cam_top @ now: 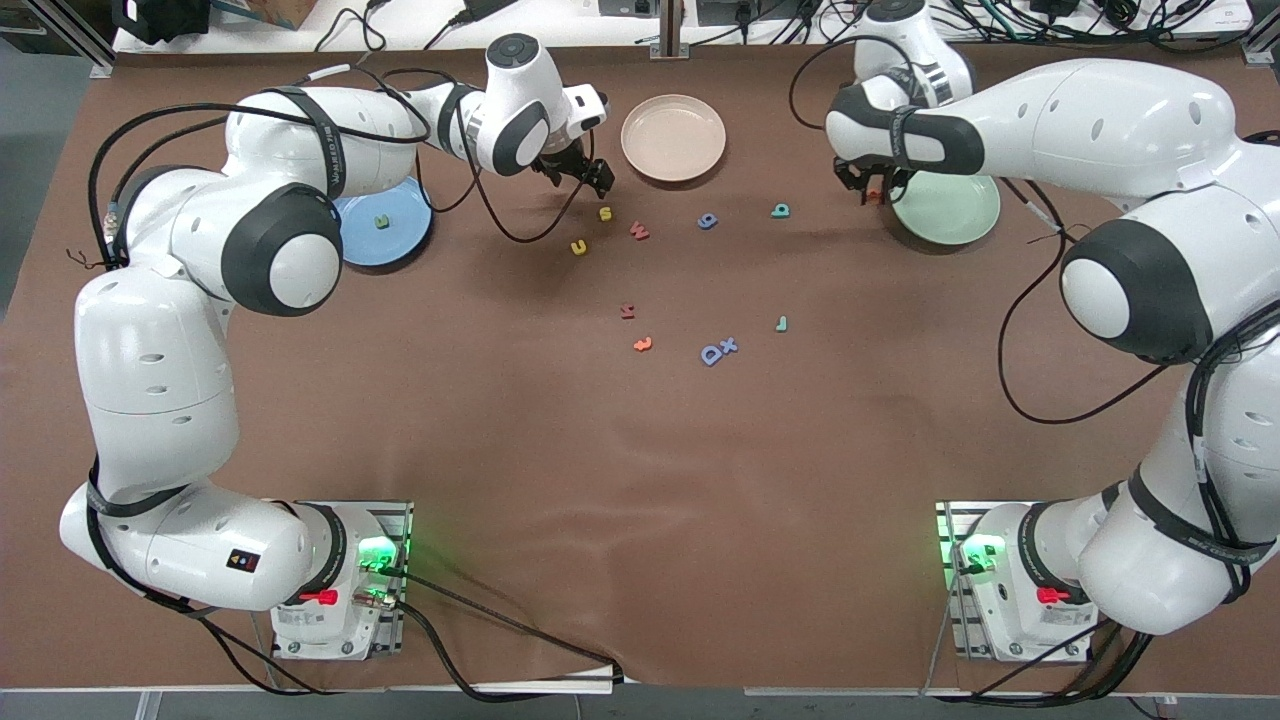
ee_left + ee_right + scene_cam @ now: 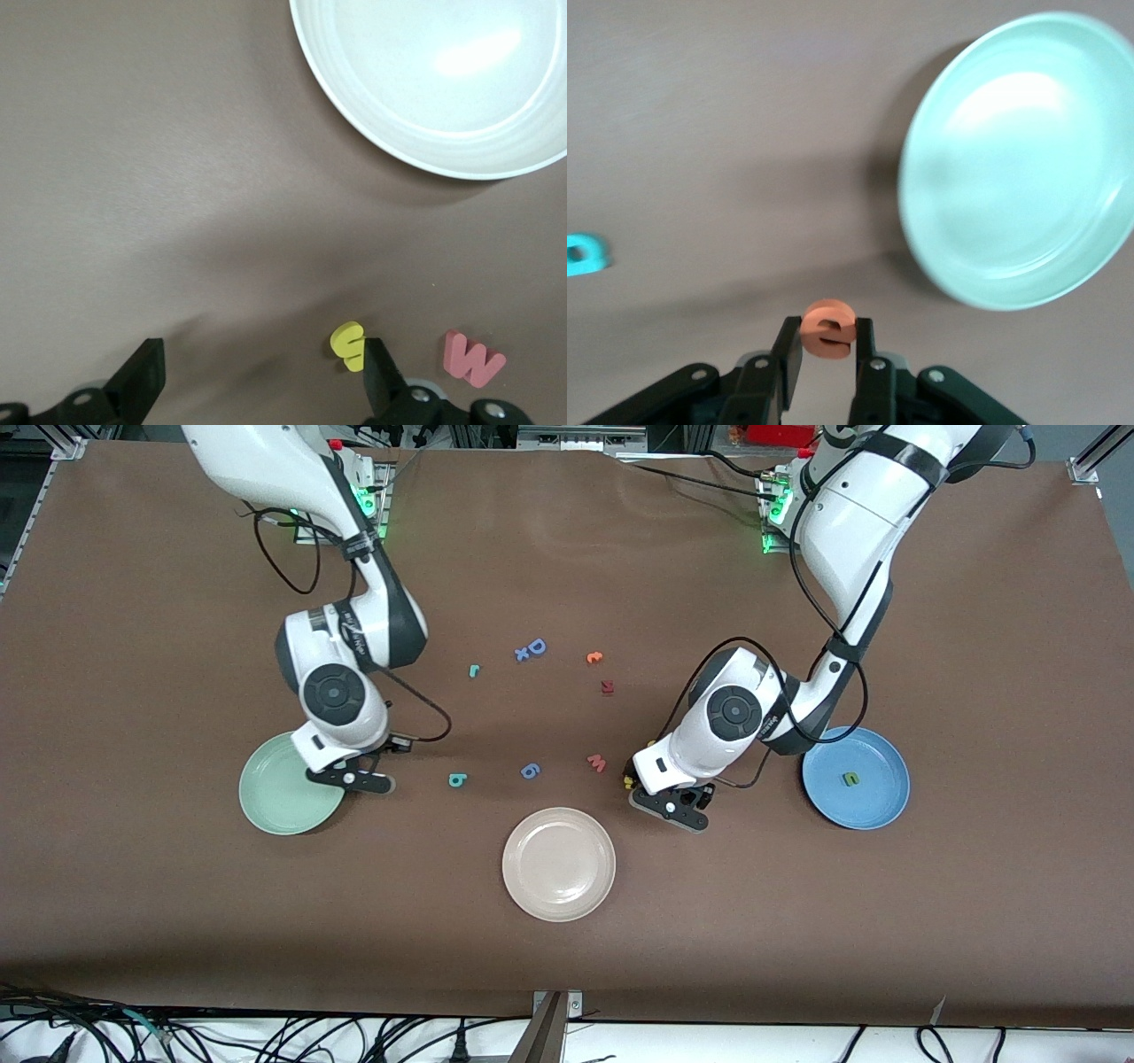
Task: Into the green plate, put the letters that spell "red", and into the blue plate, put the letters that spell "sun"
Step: 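Carry the orange e to the green plate while the left gripper grasps s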
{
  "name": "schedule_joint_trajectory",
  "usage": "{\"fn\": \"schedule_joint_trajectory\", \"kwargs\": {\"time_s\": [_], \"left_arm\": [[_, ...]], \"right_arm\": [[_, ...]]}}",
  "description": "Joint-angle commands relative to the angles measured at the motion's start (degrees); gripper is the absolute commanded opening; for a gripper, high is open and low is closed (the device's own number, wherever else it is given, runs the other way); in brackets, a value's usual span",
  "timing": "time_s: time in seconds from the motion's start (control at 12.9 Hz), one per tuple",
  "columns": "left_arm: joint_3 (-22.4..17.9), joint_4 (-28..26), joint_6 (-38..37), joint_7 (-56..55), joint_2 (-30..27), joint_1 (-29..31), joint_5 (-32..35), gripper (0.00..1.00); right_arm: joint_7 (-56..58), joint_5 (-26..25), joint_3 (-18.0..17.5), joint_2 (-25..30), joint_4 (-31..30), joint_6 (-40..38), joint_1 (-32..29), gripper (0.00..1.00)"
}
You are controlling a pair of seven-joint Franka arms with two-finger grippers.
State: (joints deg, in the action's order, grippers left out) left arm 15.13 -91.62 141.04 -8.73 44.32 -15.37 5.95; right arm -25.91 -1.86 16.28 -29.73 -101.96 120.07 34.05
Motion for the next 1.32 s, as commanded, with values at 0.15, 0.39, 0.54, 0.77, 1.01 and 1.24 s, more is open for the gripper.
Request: {"fn": "schedule_joint_trajectory", "kwargs": {"time_s": [0.15, 0.39, 0.54, 0.77, 1.01, 1.24], "left_arm": [[-1.0, 0.2, 0.6, -0.2, 1.4, -3.4, -0.8, 0.82], [-1.0, 0.2, 0.6, -0.1, 1.9, -3.5, -0.7, 0.73], [-1.1, 0.0, 0.6, -0.1, 2.3, -4.2, -0.7, 0.64], [-1.0, 0.4, 0.6, -0.1, 2.9, -4.4, -0.1, 0.53], [-1.0, 0.6, 0.7, -0.1, 3.5, -4.8, -0.1, 0.51], [-1.0, 0.7, 0.7, -0.1, 4.3, -5.7, -0.2, 0.51]], "right_arm": [[13.0, -0.6, 0.3, -0.4, 0.7, 0.1, -6.5, 0.24], [19.1, -0.5, 0.3, -2.5, 0.7, 5.5, -10.8, 0.27], [19.5, 0.1, 0.3, -3.4, 0.7, 8.3, -11.6, 0.66], [18.7, 0.5, 0.2, -3.0, 0.8, 8.6, -11.3, 1.0], [17.2, 4.7, -0.2, -3.0, 2.3, 7.8, -10.8, 1.0], [9.9, 5.9, -1.2, -3.6, 3.8, 7.9, -9.3, 1.0]]}}
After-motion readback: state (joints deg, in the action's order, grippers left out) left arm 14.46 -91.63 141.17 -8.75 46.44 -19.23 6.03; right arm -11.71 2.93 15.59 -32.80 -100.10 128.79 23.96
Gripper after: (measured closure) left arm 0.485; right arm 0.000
